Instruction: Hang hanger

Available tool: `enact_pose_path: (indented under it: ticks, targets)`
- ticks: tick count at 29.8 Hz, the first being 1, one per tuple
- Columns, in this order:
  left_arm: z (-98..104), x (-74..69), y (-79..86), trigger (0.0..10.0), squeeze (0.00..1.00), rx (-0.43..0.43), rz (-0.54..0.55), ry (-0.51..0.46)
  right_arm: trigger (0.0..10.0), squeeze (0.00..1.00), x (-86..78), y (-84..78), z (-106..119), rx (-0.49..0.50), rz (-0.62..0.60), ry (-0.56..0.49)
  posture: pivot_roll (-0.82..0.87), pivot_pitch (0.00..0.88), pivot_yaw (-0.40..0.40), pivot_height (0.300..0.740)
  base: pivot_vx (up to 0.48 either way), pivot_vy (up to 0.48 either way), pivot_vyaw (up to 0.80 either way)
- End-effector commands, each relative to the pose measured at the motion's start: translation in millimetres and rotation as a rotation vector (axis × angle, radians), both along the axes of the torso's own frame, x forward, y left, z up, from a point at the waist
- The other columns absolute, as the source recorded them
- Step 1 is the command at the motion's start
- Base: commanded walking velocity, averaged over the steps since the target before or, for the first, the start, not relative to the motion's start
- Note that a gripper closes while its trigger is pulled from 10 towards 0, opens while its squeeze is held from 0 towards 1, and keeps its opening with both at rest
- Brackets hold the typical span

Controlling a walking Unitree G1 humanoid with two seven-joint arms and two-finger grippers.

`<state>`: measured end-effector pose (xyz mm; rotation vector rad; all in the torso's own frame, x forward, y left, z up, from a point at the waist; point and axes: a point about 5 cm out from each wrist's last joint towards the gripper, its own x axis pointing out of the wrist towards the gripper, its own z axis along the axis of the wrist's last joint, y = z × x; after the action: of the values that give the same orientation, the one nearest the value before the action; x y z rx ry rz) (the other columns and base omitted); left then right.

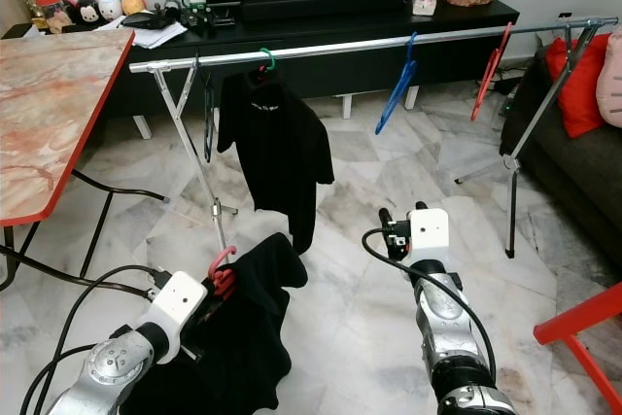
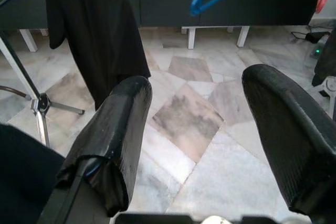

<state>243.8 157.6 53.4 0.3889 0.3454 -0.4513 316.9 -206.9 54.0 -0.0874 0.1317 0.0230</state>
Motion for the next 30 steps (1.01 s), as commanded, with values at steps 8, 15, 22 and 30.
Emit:
enact_pose_path:
  ticks: [8, 15, 22, 30]
  targets:
    - [-2, -3.6, 97.0, 10.0, 0.0, -0.02, 0.526, -0.081, 10.0, 0.0, -16.9, -10.6, -31, -0.006, -0.044, 0.182, -0.01, 0.0, 0.037, 0.74, 0.0, 0.0, 0.0]
    - [-25, -32.5, 140.0, 10.0, 0.0, -0.039, 0.78, -0.011, 10.0, 0.0, -33.6, -17.0, -52, 0.018, -0.09, 0.293, 0.0, 0.0, 0.032, 0.74, 0.0, 0.0, 0.0]
    - [-79, -80.1, 146.3, 10.0, 0.0, 0.002, 0.855, 0.221, 10.0, 0.0, -66.0, -28.4, -82, 0.015, -0.15, 0.473, 0.0, 0.0, 0.036, 0.74, 0.0, 0.0, 0.0]
    - [-115, -113.3, 133.0, 10.0, 0.0, 0.0, 0.888, 0.382, 10.0, 0.0, -99.6, -32.3, -106, -0.034, -0.155, 0.625, -0.01, 0.0, 0.04, 0.74, 0.0, 0.0, 0.0]
